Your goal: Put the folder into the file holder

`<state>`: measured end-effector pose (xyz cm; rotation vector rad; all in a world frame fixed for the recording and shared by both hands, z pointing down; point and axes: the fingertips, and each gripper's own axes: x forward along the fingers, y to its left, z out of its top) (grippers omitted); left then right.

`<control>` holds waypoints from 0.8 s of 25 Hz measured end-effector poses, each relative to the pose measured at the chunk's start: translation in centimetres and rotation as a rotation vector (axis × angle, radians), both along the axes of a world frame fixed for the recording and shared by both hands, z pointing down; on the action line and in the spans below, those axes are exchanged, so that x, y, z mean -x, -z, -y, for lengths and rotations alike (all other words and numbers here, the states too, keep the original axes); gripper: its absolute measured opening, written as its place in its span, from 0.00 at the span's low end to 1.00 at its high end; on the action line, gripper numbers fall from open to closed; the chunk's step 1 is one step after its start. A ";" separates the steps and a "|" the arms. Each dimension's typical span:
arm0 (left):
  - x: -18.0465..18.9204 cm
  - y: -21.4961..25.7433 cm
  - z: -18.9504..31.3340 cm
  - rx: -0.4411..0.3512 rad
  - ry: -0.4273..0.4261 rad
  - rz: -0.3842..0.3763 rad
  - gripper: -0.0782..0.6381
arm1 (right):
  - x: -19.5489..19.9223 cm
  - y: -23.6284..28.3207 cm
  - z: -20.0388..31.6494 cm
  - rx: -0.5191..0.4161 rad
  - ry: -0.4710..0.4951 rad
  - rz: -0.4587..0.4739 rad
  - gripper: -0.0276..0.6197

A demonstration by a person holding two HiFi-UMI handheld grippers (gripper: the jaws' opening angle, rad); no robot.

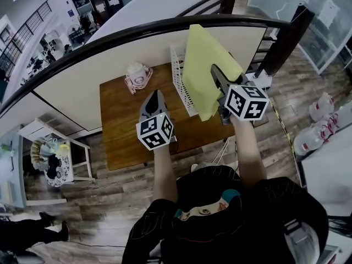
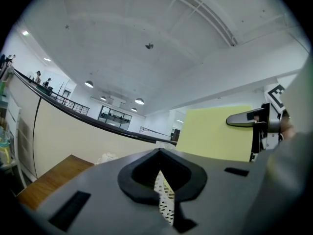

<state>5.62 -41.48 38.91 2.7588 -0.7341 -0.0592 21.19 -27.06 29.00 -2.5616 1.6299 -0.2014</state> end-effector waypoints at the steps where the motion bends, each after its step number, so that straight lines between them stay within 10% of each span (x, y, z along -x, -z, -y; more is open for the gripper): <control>1: -0.1 0.1 0.2 -0.001 0.006 0.000 0.11 | -0.2 -0.1 0.4 0.005 0.007 -0.001 0.30; 20: -2.4 -0.2 4.1 -0.025 0.071 0.053 0.11 | -3.7 -1.5 6.3 0.019 0.052 0.005 0.30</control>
